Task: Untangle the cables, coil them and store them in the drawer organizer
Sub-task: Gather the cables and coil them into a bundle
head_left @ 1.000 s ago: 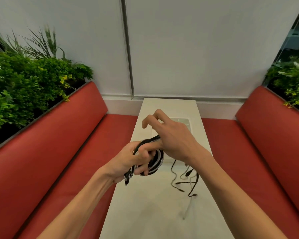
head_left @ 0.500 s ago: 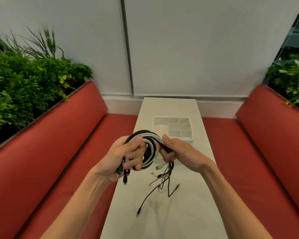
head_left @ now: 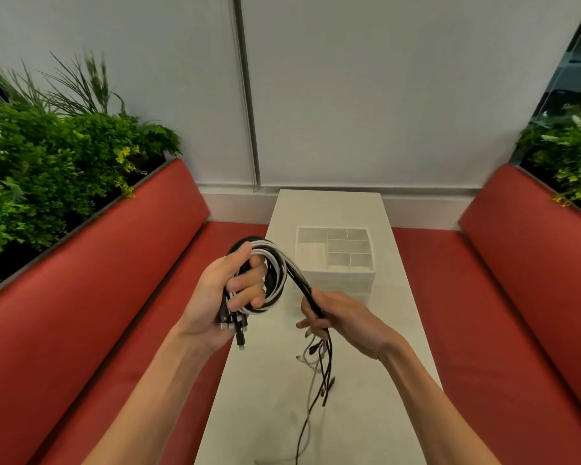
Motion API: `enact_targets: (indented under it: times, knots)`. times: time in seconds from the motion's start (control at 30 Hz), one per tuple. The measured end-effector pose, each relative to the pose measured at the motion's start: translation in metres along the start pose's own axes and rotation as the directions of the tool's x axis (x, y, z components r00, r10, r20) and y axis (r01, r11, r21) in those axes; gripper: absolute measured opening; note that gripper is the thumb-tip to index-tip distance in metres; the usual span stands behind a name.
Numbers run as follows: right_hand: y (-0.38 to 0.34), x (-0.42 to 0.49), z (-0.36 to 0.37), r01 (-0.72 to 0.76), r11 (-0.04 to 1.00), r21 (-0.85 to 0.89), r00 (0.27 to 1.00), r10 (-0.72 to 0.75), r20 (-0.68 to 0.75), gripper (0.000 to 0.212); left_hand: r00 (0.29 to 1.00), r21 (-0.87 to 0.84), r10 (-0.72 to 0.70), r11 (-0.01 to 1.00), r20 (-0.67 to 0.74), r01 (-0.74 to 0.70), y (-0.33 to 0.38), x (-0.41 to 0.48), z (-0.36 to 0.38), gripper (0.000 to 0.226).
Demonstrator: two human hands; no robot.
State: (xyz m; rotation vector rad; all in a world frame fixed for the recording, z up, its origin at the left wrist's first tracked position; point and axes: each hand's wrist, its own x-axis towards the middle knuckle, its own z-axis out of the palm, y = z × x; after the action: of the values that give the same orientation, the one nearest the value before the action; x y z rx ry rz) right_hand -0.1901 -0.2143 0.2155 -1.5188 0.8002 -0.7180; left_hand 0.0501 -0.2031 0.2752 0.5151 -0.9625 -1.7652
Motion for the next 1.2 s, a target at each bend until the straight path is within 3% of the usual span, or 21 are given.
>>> enact_targets:
  times: [0.1,0.17,0.27,0.33,0.37,0.43,0.47,0.53,0.63,0.73,0.8,0.87,1.07,1.2]
  knots:
    - [0.002,0.004,0.002,0.064,0.969,-0.241,0.982,-0.104,-0.158,0.05,0.999,-0.086,-0.014,0.996,-0.04,0.01,-0.001,0.0,-0.001,0.032]
    - [0.013,0.007,0.006,0.098,0.879,-0.467,0.918,-0.261,-0.3,0.046,0.997,-0.147,-0.036,0.989,-0.065,0.026,-0.002,0.002,-0.001,0.031]
    - [0.03,0.008,0.015,-0.067,0.494,-0.867,0.762,-0.536,-0.364,0.034,0.994,-0.204,-0.055,0.978,-0.094,0.035,-0.003,0.004,-0.001,0.028]
    - [0.033,0.004,0.024,-0.178,0.378,-0.909,0.714,-0.586,-0.383,0.031,0.992,-0.216,-0.056,0.976,-0.116,0.029,-0.002,0.005,0.002,0.027]
    - [0.032,0.003,0.029,-0.179,0.417,-0.891,0.712,-0.57,-0.41,0.033,0.991,-0.212,-0.051,0.977,-0.125,0.023,-0.001,0.006,0.004,0.027]
    - [0.029,0.003,0.038,-0.055,0.683,-0.729,0.76,-0.444,-0.473,0.036,0.989,-0.17,-0.025,0.985,-0.144,0.0,0.002,0.009,0.007,0.027]
    - [0.025,0.003,0.04,0.008,0.836,-0.549,0.81,-0.327,-0.486,0.038,0.988,-0.146,-0.014,0.989,-0.151,-0.008,0.004,0.01,0.009,0.027]
    - [0.013,0.005,0.035,0.026,0.982,-0.188,0.885,-0.11,-0.451,0.042,0.986,-0.106,0.001,0.994,-0.168,-0.019,0.007,0.012,0.013,0.027]
    - [0.008,0.007,0.02,-0.001,0.987,0.161,0.965,0.043,-0.259,0.041,0.985,-0.059,0.03,0.997,-0.171,-0.041,0.01,0.015,0.017,0.027]
    - [0.014,0.008,0.007,-0.013,0.942,0.335,0.991,0.057,-0.121,0.036,0.988,-0.076,0.023,0.997,-0.153,-0.035,0.012,0.018,0.017,0.027]
    - [0.017,0.009,0.005,-0.014,0.942,0.334,0.998,0.034,-0.055,0.03,0.99,-0.102,0.006,0.995,-0.144,-0.021,0.011,0.019,0.016,0.026]
    - [0.02,0.012,0.006,-0.033,0.976,0.215,0.998,0.044,-0.05,0.03,0.989,-0.121,-0.003,0.993,-0.15,-0.015,0.009,0.019,0.014,0.026]
    - [0.025,0.018,0.022,-0.108,0.994,0.022,0.947,0.11,-0.301,0.048,0.977,-0.158,0.014,0.986,-0.212,-0.048,0.004,0.019,-0.002,0.021]
    - [0.033,0.014,0.026,-0.125,0.982,-0.139,0.956,0.082,-0.281,0.049,0.974,-0.187,0.041,0.979,-0.224,-0.085,0.005,0.02,-0.01,0.026]
